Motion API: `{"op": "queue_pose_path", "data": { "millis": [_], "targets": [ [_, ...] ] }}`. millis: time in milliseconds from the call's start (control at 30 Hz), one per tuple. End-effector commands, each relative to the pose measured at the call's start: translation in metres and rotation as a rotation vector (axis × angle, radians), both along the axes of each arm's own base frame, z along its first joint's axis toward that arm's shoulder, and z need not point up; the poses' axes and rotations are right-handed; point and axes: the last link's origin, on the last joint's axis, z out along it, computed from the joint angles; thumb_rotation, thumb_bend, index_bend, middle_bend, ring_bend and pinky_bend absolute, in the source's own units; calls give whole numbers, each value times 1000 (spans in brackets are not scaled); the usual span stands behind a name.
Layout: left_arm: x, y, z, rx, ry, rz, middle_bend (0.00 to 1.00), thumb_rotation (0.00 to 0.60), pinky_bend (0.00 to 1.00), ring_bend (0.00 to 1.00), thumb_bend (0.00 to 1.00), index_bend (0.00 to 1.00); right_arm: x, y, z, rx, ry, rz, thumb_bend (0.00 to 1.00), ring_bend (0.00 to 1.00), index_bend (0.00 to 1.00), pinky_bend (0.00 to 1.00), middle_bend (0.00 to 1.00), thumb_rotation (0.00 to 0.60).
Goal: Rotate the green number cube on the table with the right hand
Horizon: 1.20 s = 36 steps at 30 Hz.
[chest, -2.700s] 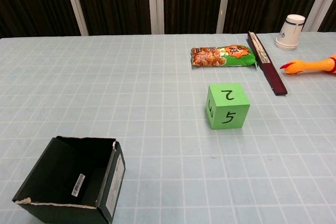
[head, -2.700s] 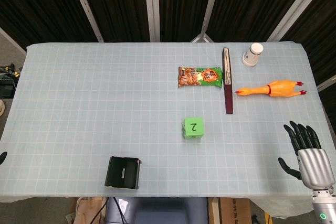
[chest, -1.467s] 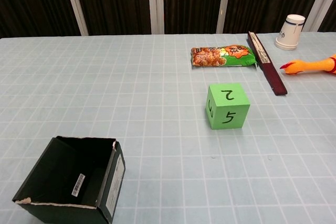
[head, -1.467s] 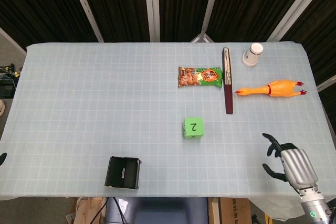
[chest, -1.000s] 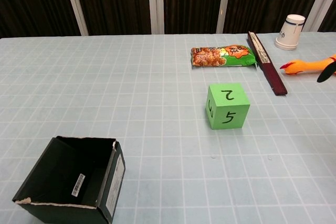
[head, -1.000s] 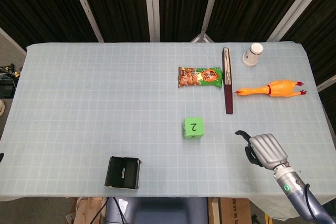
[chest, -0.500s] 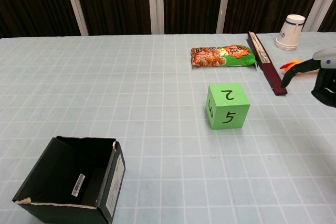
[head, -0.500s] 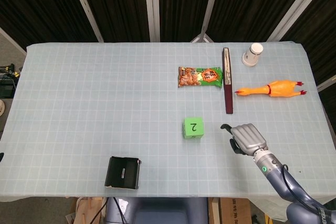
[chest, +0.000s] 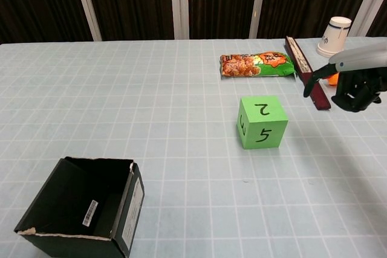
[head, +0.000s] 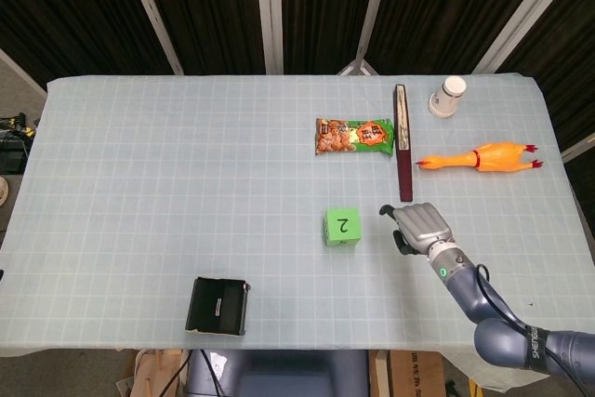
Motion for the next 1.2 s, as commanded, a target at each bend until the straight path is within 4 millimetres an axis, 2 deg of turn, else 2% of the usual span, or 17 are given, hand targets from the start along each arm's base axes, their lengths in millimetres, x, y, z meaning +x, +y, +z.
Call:
{"op": "queue_pose_path", "data": {
  "millis": [33, 567, 1200],
  "targets": [
    [0, 0, 0, -1, 0, 0, 0, 600, 162, 40, 271, 11, 2, -5, -6, 16, 3, -10, 687, 789, 242, 658, 824, 600],
    [-1, 2, 1, 5, 0, 8, 0, 600, 162, 40, 271, 11, 21, -8, -29, 51, 2, 12, 687, 789, 243, 658, 823, 600],
    [-2, 2, 1, 3, -1, 11, 0, 600, 162, 40, 271, 11, 42, -18, -36, 57, 19, 39, 687, 789, 242, 658, 823, 600]
  ]
}}
